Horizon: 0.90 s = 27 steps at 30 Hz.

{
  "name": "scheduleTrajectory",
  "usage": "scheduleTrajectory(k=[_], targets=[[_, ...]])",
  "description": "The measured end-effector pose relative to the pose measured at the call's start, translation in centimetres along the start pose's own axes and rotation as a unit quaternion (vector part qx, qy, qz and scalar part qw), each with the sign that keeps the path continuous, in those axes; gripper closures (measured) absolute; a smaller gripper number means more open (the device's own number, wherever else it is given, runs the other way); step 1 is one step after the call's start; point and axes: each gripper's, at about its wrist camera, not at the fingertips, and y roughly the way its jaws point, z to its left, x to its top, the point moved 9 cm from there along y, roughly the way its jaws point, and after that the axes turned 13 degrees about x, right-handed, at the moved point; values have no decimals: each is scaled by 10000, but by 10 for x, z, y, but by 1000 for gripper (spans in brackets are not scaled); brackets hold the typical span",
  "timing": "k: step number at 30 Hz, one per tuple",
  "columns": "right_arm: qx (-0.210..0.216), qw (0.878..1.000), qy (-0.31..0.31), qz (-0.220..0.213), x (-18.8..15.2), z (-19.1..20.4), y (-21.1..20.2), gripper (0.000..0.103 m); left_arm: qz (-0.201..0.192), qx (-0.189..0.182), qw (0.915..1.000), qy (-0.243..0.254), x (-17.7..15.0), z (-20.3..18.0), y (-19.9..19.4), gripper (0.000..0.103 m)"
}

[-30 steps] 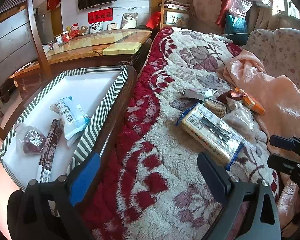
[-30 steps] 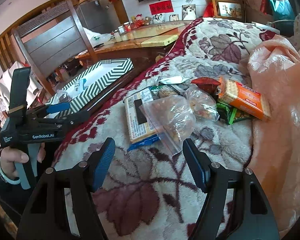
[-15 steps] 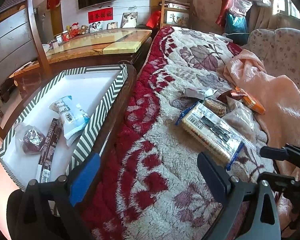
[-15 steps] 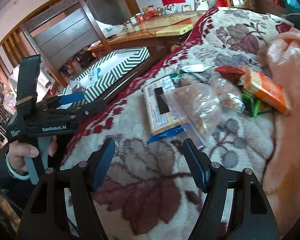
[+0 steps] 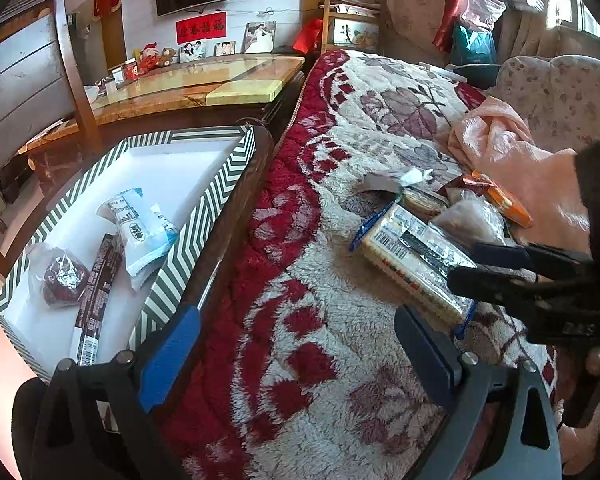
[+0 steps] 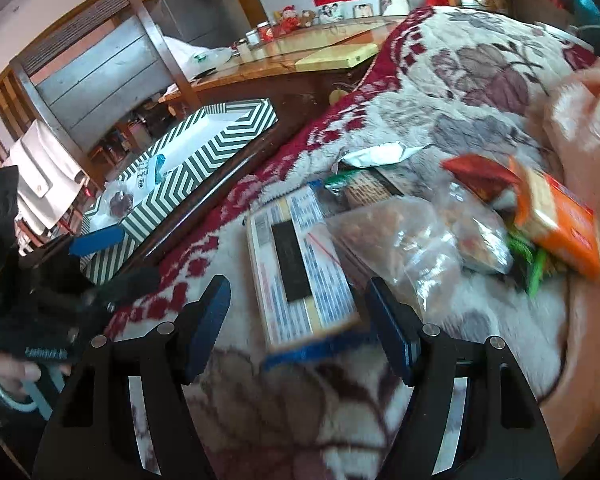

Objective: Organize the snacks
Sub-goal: 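Move both tools back over the snacks on the bedspread, then grasp the white-yellow biscuit packet with the left tool while the right grasps the clear nut bag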

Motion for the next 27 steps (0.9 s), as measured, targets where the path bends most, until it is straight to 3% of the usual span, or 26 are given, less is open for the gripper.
scheduleTrajectory(k=[3, 6, 11, 20, 27], targets=[[39, 9995, 81, 307, -2, 1, 17, 32, 12, 1, 10000, -15, 0, 1, 1, 4], [475, 9969, 210, 592, -15, 21, 22, 35, 49, -38, 9999, -153, 1, 5, 3, 4], [627, 9971, 289, 312, -19, 30, -8, 35, 304, -174, 9987, -371, 1, 6, 9, 3], [-321, 9957, 741, -461, -10, -19, -76, 35, 444, -500, 9966, -481, 27, -37, 10, 3], [-643, 9835, 1580, -607, -14, -56, -88, 35, 1106, -614, 9912, -394, 20, -89, 38, 3]])
